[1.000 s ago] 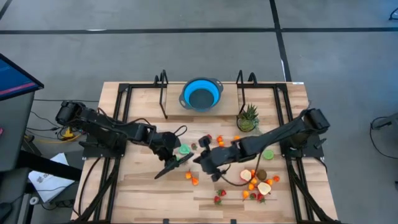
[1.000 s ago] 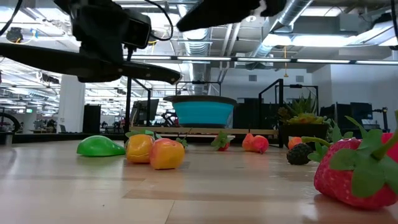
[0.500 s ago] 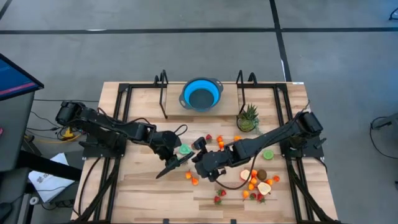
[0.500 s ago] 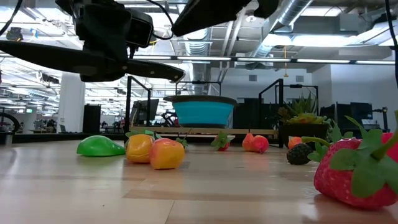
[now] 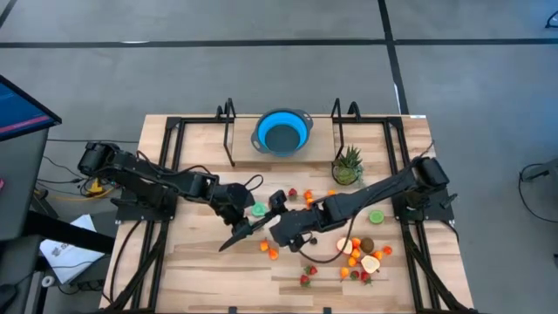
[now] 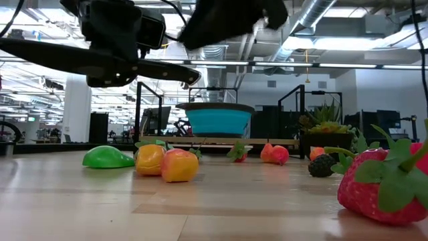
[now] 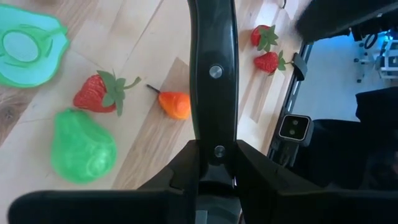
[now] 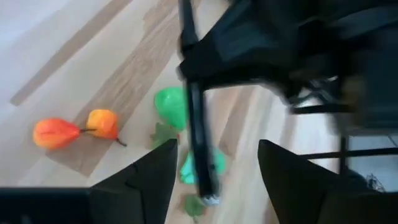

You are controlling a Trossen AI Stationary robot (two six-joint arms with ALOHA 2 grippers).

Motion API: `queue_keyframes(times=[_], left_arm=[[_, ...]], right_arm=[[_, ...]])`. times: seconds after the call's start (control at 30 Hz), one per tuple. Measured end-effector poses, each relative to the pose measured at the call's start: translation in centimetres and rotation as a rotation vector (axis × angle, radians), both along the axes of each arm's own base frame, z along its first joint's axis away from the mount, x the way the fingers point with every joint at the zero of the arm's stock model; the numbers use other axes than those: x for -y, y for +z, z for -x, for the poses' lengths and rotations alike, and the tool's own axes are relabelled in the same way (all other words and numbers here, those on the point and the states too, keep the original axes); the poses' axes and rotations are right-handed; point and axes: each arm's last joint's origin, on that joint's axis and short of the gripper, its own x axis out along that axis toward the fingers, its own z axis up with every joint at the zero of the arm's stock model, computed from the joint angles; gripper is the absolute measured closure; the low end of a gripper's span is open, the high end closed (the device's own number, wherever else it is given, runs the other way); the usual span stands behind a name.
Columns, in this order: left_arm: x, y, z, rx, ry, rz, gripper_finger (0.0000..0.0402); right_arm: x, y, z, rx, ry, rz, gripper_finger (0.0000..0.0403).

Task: Pick & Place Fruit
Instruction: Put the knife on the shelf

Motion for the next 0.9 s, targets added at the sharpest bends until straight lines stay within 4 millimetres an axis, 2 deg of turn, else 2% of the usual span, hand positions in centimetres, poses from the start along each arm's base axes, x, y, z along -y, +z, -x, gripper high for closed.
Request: queue_keyframes(times=[0.1,0.17,0.27,0.67,0.9], left_arm=[[0.0,0.1,-0.1,0.012,-0.002,0.005,0.033],[0.0,0.1,-0.1,0.019,-0.002,0.007,0.033],[0.0,0.2,-0.2,0.031,-0.002,0.009,0.033],[0.1,0.3,-0.3,0.04,-0.003,0.011,0.033],[0.1,0.3,-0.3,0.042,-0.009,0.005,0.0319]], right_arm=[[0.0,-1.3,-0.9,-0.004,-0.003,-0.001,0.0206],[0.4,-2.0,-0.7,-0.049,-0.017,0.027,0.0221],[0.3,-2.1,-1.3,-0.014,-0.02,0.019,0.0245],[0.5,-2.3,-1.1,-0.031,-0.024,0.036,0.0351],[0.3,-2.3,-1.0,-0.037,-0.012,0.045,0.0355]])
